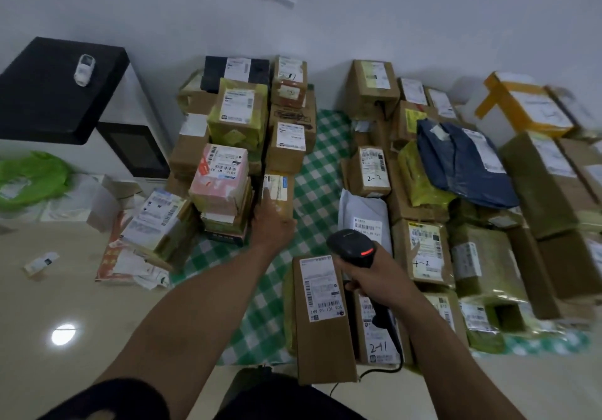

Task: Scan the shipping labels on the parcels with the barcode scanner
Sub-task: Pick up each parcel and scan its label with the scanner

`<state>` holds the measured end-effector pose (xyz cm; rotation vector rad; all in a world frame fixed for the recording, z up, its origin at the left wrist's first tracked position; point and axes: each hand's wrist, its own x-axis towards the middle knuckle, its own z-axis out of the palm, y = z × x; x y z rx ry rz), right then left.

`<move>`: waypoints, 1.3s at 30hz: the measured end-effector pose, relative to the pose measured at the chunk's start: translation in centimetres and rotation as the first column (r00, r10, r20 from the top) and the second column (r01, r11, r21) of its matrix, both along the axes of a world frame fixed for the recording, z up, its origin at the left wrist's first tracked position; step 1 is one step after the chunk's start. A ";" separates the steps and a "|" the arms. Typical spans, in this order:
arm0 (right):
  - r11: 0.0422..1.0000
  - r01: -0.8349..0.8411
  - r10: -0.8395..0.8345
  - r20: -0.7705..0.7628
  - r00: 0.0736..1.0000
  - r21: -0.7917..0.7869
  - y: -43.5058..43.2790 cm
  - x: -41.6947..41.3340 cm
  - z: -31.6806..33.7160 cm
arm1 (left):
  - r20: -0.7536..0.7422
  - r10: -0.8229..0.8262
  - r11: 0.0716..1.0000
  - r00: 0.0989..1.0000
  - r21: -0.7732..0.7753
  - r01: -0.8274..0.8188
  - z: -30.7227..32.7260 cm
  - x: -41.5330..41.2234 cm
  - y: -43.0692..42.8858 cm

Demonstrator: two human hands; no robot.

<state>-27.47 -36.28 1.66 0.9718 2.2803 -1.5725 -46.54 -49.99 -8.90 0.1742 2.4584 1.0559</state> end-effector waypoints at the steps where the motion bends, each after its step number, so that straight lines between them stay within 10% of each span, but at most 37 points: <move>1: 1.000 0.016 -0.016 0.000 1.000 0.002 0.0 0.0 0.0 | 0.010 0.010 1.000 1.000 -0.005 -0.010 -0.3 -0.1 0.1; 14: 0.997 0.046 -0.051 -0.079 0.996 -0.064 0.4 -0.3 0.0 | 0.363 0.396 0.805 0.844 0.305 -0.509 1.6 3.9 -2.1; 30: 0.924 0.302 -0.375 -0.401 0.836 -0.234 0.9 2.6 1.8 | 0.322 0.017 0.777 0.947 0.591 -0.215 7.9 15.6 0.9; 39: 0.913 0.303 -0.391 -0.371 0.842 -0.275 2.9 4.2 3.0 | 0.505 -0.044 0.619 0.862 0.691 -0.373 9.6 14.1 1.9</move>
